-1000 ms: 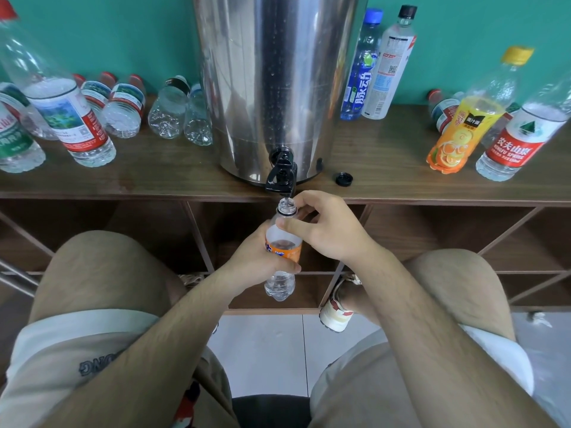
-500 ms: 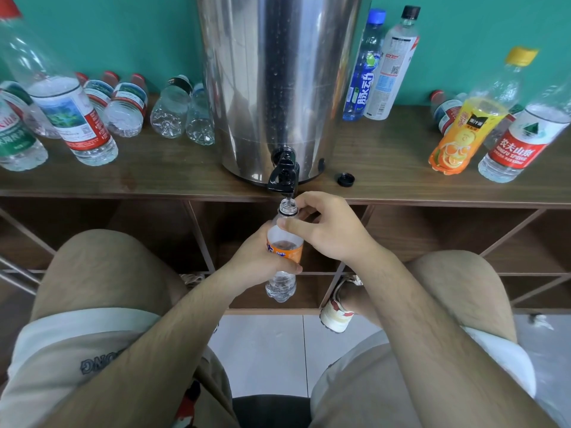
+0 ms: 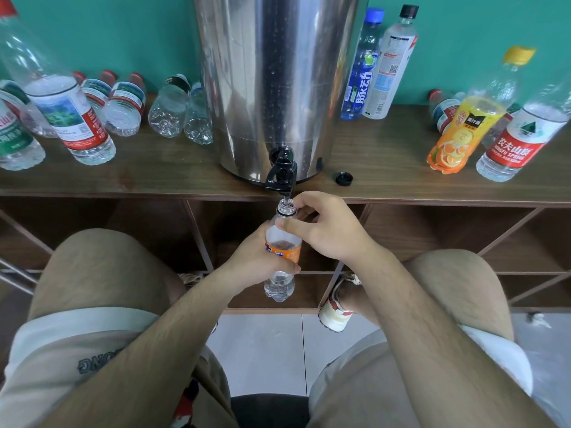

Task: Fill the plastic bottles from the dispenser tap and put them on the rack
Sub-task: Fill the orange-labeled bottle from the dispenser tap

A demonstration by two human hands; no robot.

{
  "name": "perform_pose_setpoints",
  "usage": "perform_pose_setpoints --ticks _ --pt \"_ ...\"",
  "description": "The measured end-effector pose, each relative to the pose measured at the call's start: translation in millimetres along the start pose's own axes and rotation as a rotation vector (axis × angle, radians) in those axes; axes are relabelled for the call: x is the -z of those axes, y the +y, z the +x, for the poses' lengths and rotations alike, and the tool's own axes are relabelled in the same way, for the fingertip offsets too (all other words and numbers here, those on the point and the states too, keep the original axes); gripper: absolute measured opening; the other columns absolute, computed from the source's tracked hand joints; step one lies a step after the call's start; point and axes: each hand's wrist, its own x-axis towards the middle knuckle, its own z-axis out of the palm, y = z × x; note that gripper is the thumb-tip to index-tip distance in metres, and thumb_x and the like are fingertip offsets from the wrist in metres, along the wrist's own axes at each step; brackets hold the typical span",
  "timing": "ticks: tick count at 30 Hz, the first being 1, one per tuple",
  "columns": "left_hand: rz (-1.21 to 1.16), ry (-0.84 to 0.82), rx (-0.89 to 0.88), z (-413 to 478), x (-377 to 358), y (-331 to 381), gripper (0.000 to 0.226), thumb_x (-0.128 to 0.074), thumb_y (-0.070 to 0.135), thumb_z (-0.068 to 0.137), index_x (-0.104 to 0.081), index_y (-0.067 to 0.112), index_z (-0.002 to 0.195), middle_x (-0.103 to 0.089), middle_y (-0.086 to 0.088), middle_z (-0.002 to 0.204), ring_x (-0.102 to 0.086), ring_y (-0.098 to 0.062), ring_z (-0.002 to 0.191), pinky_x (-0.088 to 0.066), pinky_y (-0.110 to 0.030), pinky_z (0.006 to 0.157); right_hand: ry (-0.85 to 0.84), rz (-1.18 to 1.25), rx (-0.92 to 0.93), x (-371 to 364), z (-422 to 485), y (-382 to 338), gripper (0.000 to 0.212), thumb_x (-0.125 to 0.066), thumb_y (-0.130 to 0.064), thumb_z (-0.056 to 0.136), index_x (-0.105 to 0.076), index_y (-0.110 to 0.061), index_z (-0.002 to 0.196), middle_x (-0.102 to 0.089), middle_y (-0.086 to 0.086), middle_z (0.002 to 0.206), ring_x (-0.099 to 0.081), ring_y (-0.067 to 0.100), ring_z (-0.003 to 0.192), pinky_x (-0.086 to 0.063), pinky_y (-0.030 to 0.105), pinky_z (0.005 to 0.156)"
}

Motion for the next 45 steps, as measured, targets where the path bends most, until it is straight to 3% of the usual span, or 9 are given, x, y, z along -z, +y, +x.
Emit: perform_pose_setpoints --ticks 4,18,26,32,37,45 --pt "0.003 -0.005 -0.009 0 0 0 0.085 -0.091 0.010 0.072 -0.047 0.031 0.141 -0.061 0.007 0.125 -0.059 -0.015 0.116 -0.051 -0.030 0.094 -0.004 -0.002 0.000 0 0 0 0.021 -0.081 -0.033 0.090 -0.076 -0.014 0.098 -0.073 0.000 0.093 -0.068 0.016 0.089 -0.055 0.044 0.082" --pt "-0.003 0.013 0.013 0 0 -1 0.087 -0.092 0.007 0.070 -0.049 0.029 0.142 -0.063 0.003 0.127 -0.060 -0.019 0.120 -0.052 -0.043 0.106 0.004 0.037 0.006 -4 2 8 0.016 -0.082 -0.034 0.088 -0.075 -0.021 0.091 -0.072 -0.005 0.089 -0.067 0.013 0.086 -0.056 0.040 0.080" --pt "0.007 0.012 0.009 -1 0 0 0.087 -0.092 0.008 0.071 -0.048 0.030 0.143 -0.063 0.004 0.126 -0.060 -0.017 0.118 -0.052 -0.038 0.102 0.005 0.040 0.025 -6 2 11 0.015 -0.082 -0.036 0.088 -0.074 -0.024 0.091 -0.072 -0.006 0.088 -0.067 0.011 0.084 -0.056 0.038 0.078" --pt "-0.013 0.023 0.017 0 1 -1 0.083 -0.092 0.011 0.070 -0.050 0.028 0.140 -0.065 0.006 0.121 -0.062 -0.014 0.113 -0.054 -0.035 0.097 0.008 0.060 0.043 -6 3 12 0.010 -0.081 -0.037 0.088 -0.071 -0.036 0.089 -0.071 -0.006 0.090 -0.068 0.011 0.087 -0.055 0.035 0.079" --pt "0.005 0.040 0.002 0 2 -1 0.084 -0.093 0.011 0.070 -0.049 0.028 0.141 -0.065 0.006 0.124 -0.062 -0.015 0.116 -0.054 -0.037 0.100 0.010 0.058 0.072 -6 3 12 0.013 -0.078 -0.043 0.087 -0.074 -0.034 0.096 -0.073 -0.008 0.093 -0.068 0.010 0.090 -0.056 0.033 0.081" --pt "0.044 0.048 -0.015 -1 3 1 0.088 -0.092 0.010 0.070 -0.047 0.025 0.144 -0.064 0.002 0.129 -0.061 -0.019 0.121 -0.052 -0.048 0.107 0.018 0.054 0.107 -7 3 10 0.018 -0.080 -0.042 0.088 -0.065 -0.051 0.087 -0.071 -0.015 0.091 -0.068 0.007 0.091 -0.054 0.027 0.081"
